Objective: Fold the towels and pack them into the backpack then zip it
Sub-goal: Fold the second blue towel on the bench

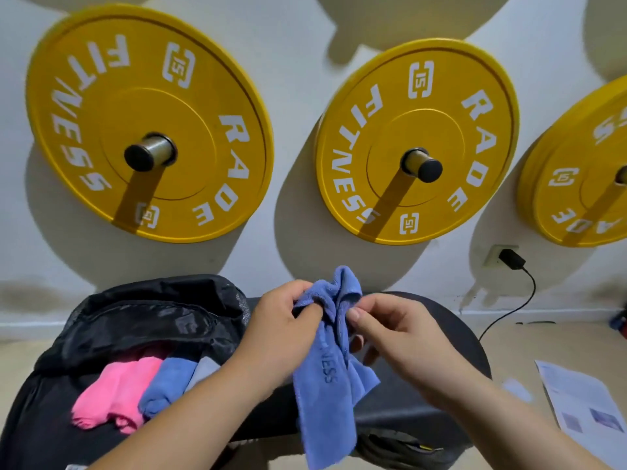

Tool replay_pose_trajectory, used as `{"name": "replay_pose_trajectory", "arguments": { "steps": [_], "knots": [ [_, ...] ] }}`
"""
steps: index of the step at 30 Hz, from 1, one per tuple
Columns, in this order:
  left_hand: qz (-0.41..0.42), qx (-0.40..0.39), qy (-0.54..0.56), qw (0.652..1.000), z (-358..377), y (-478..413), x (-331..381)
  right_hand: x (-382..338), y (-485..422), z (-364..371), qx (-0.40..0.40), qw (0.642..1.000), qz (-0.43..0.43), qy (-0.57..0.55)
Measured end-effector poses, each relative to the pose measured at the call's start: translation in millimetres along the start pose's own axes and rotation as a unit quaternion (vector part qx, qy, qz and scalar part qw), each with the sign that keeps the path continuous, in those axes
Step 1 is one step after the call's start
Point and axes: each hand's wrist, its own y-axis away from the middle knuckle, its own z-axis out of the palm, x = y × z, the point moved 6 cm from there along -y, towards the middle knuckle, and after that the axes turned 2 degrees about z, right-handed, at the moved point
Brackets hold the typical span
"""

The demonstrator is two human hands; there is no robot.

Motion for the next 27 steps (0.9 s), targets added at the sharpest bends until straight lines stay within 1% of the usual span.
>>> {"name": "replay_pose_trajectory", "arguments": {
  "steps": [2,4,5,7,9,10,11,14,16,19,20,22,23,25,26,27],
  "knots": [
    [-0.022,-0.005,-0.007,1.000,-4,3,-13,14,1,-4,0.031,0.996,0.010,0.080],
    [-0.046,-0.012,-0.022,0.999,-6,4,-28,27,-1,-12,0.053,0.993,0.028,0.104],
    [-0.055,-0.019,-0.027,0.998,-6,3,-33,31,-1,-13,0.049,0.994,0.034,0.091],
    [-0.066,-0.035,-0.036,0.997,-1,2,-41,36,-3,-7,-0.004,0.997,0.038,0.062],
    [-0.073,-0.061,-0.043,0.995,10,1,-44,38,-6,6,-0.076,0.992,0.029,0.095],
    [-0.073,-0.073,-0.044,0.994,15,0,-45,39,-7,13,-0.098,0.988,0.023,0.120],
    [-0.071,-0.085,-0.045,0.993,20,-1,-46,41,-10,16,-0.098,0.985,0.017,0.141],
    [-0.060,-0.115,-0.048,0.990,30,-6,-51,50,-21,11,-0.049,0.989,0.003,0.138],
    [-0.053,-0.142,-0.028,0.988,35,-8,-54,58,-26,6,-0.021,0.993,0.015,0.117],
    [-0.057,-0.208,-0.032,0.976,41,-10,-64,79,-32,-2,0.008,0.995,0.095,0.013],
    [-0.058,-0.237,-0.056,0.968,43,-10,-70,86,-35,-5,0.019,0.992,0.123,-0.025],
    [-0.046,-0.275,-0.146,0.949,45,-11,-82,98,-39,-10,0.042,0.980,0.169,-0.098],
    [-0.044,-0.282,-0.186,0.940,46,-11,-89,100,-40,-12,0.055,0.970,0.189,-0.140],
    [-0.061,-0.280,-0.216,0.933,43,-16,-101,102,-40,-19,0.093,0.951,0.215,-0.200],
    [-0.073,-0.277,-0.219,0.933,40,-18,-107,104,-40,-27,0.125,0.945,0.224,-0.202],
    [-0.090,-0.275,-0.211,0.934,37,-19,-110,105,-40,-36,0.159,0.943,0.231,-0.179]
  ]
}}
